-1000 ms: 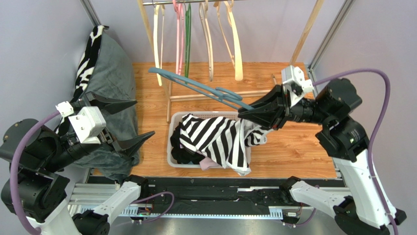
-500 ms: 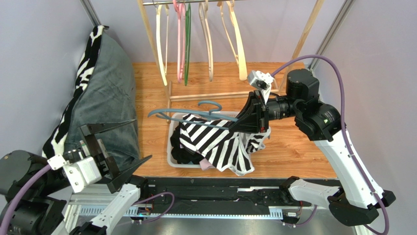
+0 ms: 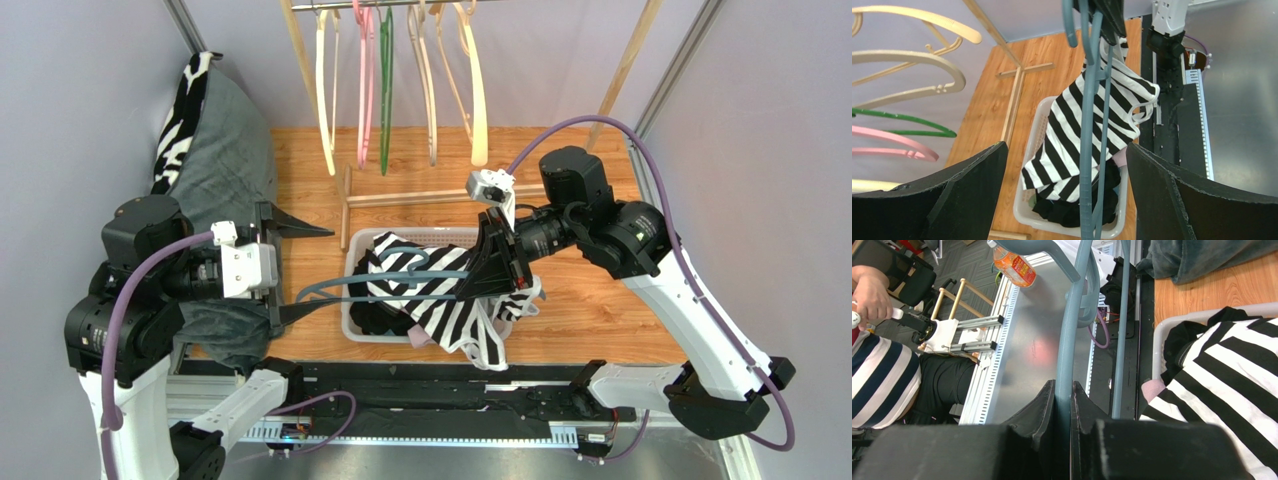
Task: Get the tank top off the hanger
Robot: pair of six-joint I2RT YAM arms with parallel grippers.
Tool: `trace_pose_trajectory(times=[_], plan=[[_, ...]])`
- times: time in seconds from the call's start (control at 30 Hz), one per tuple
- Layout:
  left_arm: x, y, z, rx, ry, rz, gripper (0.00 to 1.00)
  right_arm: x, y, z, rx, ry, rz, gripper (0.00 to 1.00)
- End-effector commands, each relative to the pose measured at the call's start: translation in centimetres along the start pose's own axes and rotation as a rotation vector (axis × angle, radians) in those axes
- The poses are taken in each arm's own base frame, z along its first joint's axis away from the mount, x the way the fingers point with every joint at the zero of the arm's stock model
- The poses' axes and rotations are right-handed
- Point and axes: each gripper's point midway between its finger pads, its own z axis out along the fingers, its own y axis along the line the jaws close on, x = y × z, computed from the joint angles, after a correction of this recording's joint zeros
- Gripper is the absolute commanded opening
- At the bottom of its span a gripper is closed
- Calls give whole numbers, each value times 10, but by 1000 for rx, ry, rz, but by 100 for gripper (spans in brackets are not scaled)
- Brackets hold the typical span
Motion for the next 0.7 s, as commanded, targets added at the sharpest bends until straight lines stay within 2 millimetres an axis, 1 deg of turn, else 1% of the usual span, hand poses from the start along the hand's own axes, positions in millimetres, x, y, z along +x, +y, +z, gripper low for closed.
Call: trace_pose_trajectory(times=[0.0, 0.03, 0.13, 0.17, 0.27, 0.33, 0.37, 0.4, 0.43, 0.53, 0.63, 0.67], plan=[[7, -34, -4, 127, -1, -14, 95, -16, 9, -4, 6, -31, -63, 0], [12, -40, -4, 146, 11, -45, 95, -18, 8, -4, 11, -33, -66, 0], [18, -52, -5, 187, 17, -81, 94, -23, 4, -1, 12, -32, -61, 0], [19, -52, -5, 189, 17, -84, 94, -24, 4, 0, 7, -31, -61, 0], [28, -47, 0, 179, 30, -117, 91, -29, 3, 7, -6, -27, -62, 0], [27, -39, 3, 162, 16, -95, 91, -32, 2, 16, -14, -15, -67, 0], [30, -38, 5, 160, 17, -124, 91, -32, 1, 19, -15, -10, -68, 0], [28, -32, 7, 143, 4, -92, 91, -34, 1, 21, -17, -7, -69, 0], [27, -30, 8, 135, 1, -88, 89, -36, 3, 23, -19, -7, -78, 0], [28, -29, 10, 142, 5, -108, 86, -41, -1, 29, -15, -4, -83, 0], [35, -30, 12, 150, 20, -135, 85, -43, -4, 34, -16, 3, -82, 0], [40, -29, 13, 143, 31, -148, 82, -43, -5, 35, -16, 5, -82, 0]])
